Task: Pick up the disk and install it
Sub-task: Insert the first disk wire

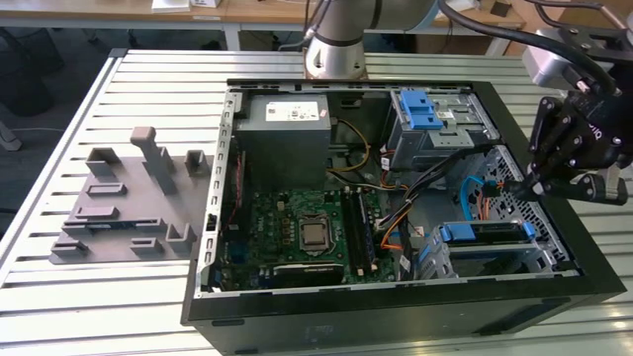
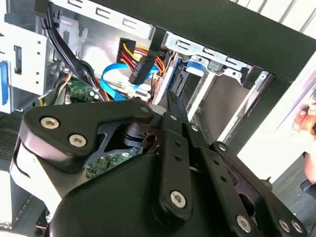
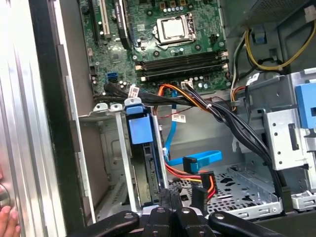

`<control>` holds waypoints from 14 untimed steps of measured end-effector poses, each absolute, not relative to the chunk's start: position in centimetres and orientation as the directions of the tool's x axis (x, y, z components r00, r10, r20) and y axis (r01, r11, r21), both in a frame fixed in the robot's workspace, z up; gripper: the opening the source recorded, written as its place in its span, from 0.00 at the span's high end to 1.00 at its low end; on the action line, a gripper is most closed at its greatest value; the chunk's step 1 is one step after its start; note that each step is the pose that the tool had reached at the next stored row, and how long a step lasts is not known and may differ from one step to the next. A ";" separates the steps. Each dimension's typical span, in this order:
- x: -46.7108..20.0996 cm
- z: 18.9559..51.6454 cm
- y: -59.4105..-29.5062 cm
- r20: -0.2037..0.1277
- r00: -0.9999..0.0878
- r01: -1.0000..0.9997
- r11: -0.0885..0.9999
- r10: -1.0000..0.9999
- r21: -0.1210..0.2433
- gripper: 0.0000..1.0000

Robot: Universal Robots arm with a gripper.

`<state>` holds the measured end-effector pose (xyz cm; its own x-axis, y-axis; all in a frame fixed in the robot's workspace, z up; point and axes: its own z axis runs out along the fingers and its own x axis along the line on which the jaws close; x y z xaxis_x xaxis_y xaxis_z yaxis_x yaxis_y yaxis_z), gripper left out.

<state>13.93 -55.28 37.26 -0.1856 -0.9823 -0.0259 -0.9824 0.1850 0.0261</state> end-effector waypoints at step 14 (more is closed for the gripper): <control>14.3 36.9 -53.1 -0.021 -0.233 -0.972 0.232 -0.972 0.032 0.81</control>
<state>14.26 -53.12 36.88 -0.2330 -0.9722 -0.0214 -0.9721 0.2323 0.0325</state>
